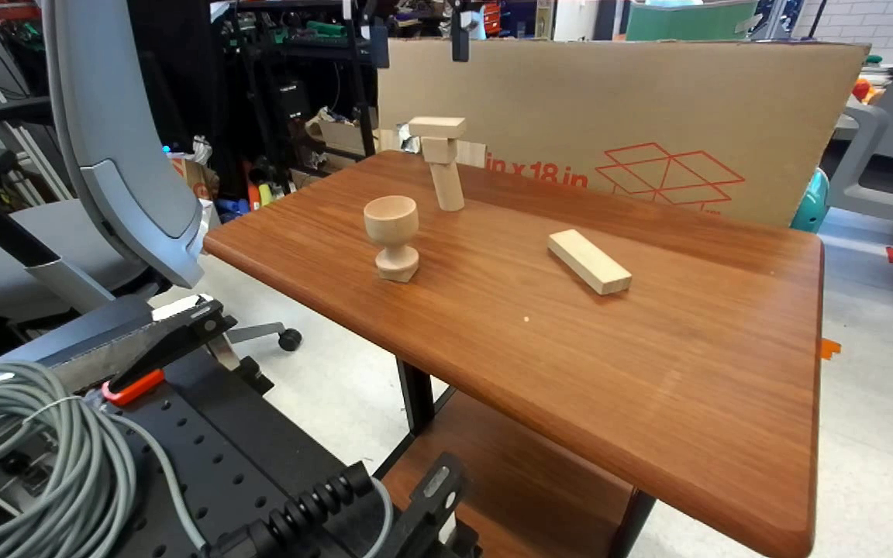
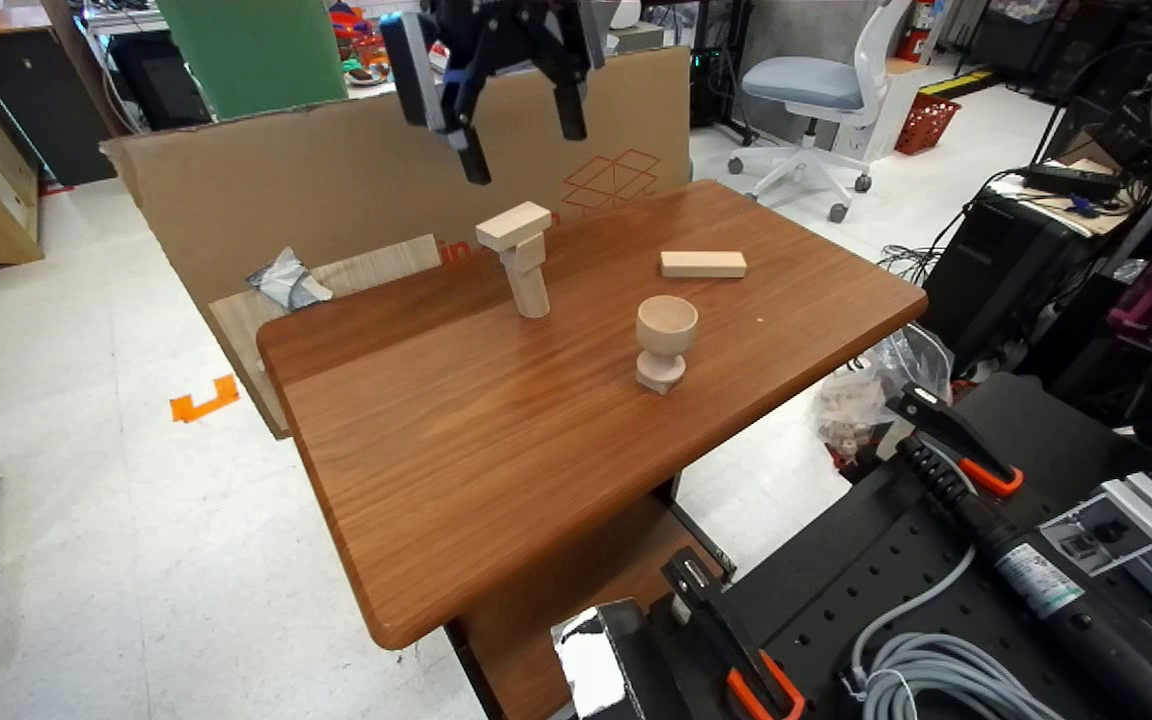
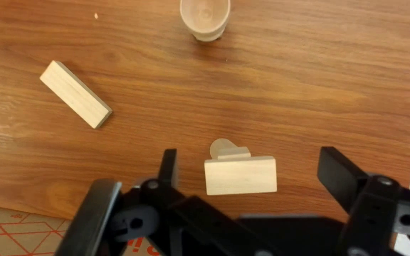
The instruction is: Place the wooden rectangle on the top right side of the table on top of the stacked blocks
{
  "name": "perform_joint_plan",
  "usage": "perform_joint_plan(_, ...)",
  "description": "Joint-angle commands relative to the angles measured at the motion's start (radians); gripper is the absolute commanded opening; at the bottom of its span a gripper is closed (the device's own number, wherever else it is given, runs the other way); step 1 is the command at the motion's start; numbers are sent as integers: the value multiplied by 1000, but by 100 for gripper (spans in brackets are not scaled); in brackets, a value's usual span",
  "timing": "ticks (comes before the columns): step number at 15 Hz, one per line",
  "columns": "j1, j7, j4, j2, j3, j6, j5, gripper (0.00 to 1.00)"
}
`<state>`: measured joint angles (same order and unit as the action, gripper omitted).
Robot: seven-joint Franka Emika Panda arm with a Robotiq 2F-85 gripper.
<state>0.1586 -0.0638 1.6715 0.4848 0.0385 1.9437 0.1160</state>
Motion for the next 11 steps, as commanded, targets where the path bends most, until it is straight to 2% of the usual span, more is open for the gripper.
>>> perform_joint_plan(1,-80,42,229,-227,10,47,-105,100)
perform_joint_plan(5,-135,53,430,-424,-21,172,-147,100)
perform_joint_plan(7,-153,15,486,-467,-41,115,-126,100)
perform_joint_plan(8,-141,30,384,-389,-29,113,-115,100)
perform_joint_plan(11,-155,28,464,-445,-42,111,-115,100)
